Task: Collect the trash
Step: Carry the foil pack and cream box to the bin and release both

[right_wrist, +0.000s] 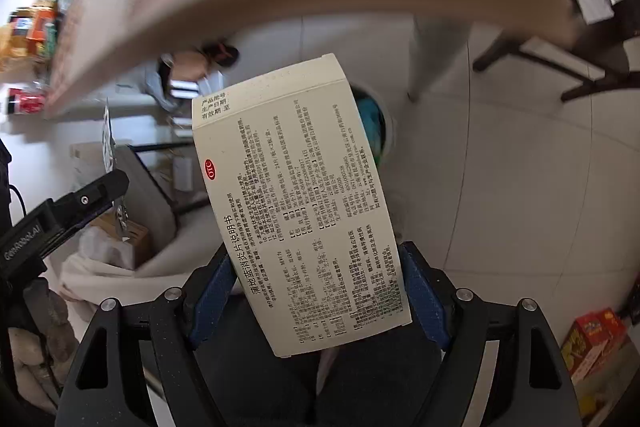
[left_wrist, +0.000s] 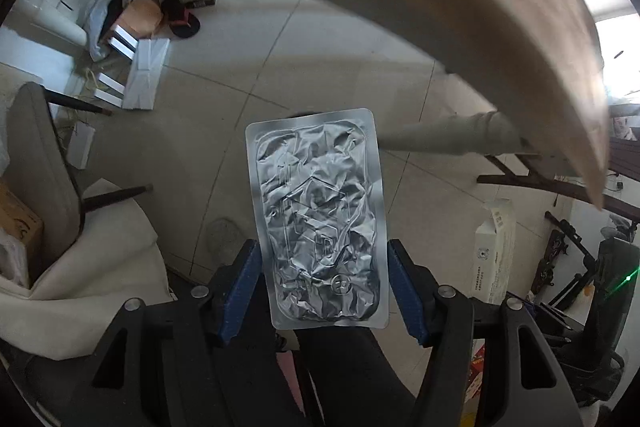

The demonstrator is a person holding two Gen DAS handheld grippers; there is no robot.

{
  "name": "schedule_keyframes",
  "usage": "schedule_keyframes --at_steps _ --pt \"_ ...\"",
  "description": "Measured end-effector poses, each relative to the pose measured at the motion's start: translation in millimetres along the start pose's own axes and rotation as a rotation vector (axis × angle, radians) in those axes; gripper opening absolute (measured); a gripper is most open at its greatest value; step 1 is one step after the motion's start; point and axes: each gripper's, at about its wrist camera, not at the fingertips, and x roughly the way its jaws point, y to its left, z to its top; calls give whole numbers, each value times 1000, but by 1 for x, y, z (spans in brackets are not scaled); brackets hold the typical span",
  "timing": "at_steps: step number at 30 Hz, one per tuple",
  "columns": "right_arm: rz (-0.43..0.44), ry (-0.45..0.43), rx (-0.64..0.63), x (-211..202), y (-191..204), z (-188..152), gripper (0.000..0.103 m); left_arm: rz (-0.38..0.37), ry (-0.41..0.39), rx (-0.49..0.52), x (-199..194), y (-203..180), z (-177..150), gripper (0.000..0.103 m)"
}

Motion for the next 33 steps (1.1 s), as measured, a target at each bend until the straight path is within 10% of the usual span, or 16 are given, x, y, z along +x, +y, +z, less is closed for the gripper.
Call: schedule_keyframes --at_steps 14,17,33 --pt "-122 61 27 275 -47 98 81 -100 238 70 260 52 99 71" --pt "-154 68 9 304 -51 109 82 -87 241 60 273 54 100 101" --pt "-170 2 -20 273 -32 104 103 179 60 123 178 57 50 101"
